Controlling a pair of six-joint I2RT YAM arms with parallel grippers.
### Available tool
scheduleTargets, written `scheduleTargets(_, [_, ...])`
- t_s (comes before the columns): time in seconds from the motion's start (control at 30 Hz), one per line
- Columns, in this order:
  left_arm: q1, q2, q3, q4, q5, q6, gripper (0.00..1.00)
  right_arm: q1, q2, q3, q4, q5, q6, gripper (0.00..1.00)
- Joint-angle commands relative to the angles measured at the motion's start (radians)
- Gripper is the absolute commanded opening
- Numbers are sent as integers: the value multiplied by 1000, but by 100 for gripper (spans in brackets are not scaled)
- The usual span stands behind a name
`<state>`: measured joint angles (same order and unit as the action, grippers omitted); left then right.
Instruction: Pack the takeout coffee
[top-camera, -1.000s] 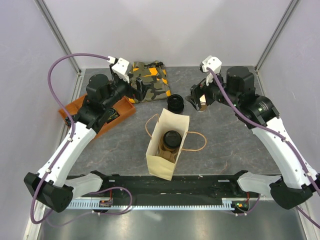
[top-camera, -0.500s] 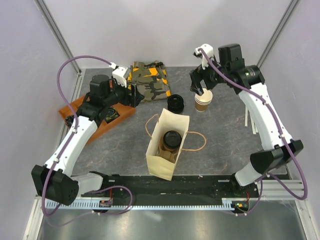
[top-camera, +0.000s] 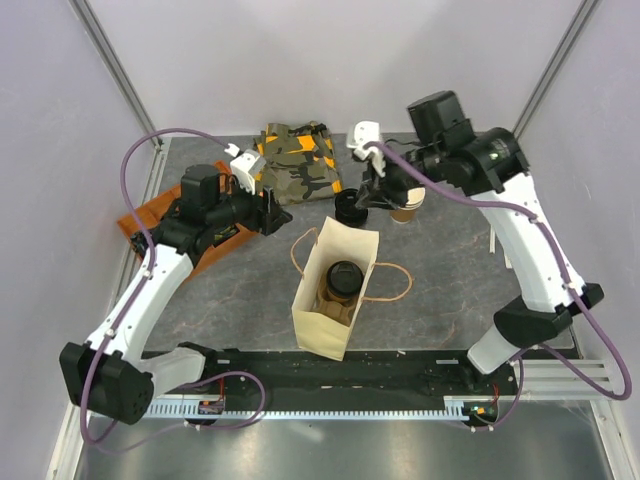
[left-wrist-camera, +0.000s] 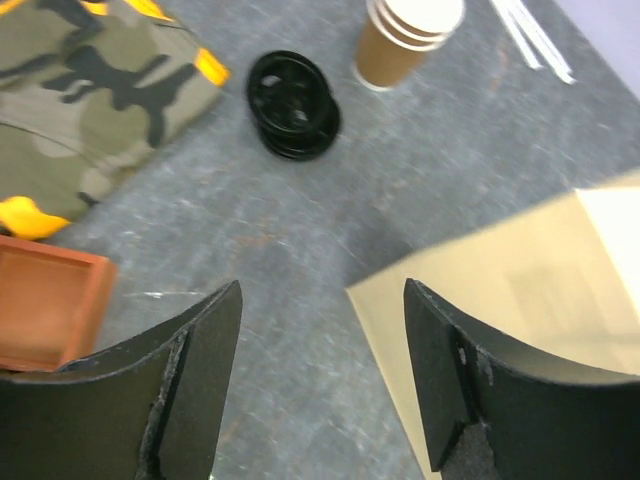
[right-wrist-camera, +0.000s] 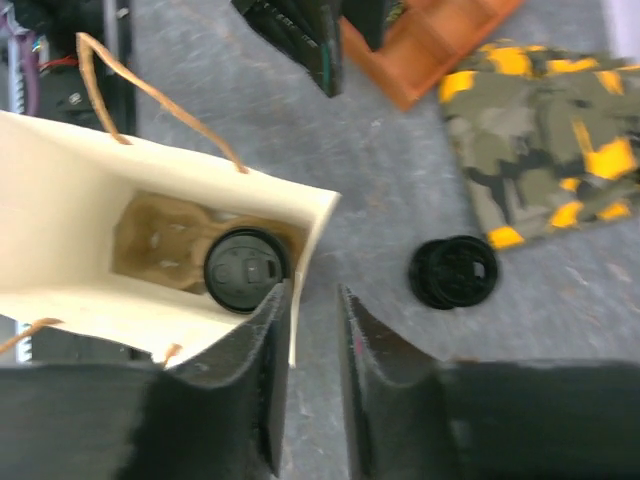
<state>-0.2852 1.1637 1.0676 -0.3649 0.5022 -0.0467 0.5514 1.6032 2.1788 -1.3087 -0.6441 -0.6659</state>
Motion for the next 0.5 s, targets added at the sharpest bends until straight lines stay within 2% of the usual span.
scheduleTargets(0.0, [3,-103,-38,-12,139,-36,68,93,83,-2,-132,50,-32,24])
scheduleTargets(0.1, [3,-166,-89,-28,170,-38,66,153,93,-39,-127,98,-14,17])
scheduleTargets(0.2, [3,-203,-103,-22,217,-88,72,214,49,-138,-69,124,6,16])
scheduleTargets(0.37, [1,-207,-75,-20,309,-133,72,258,8,-231,-9,138,-41,11])
scheduleTargets(0.47, [1,-168,-41,-17,331,-185,72,272,-40,-309,34,141,-79,5])
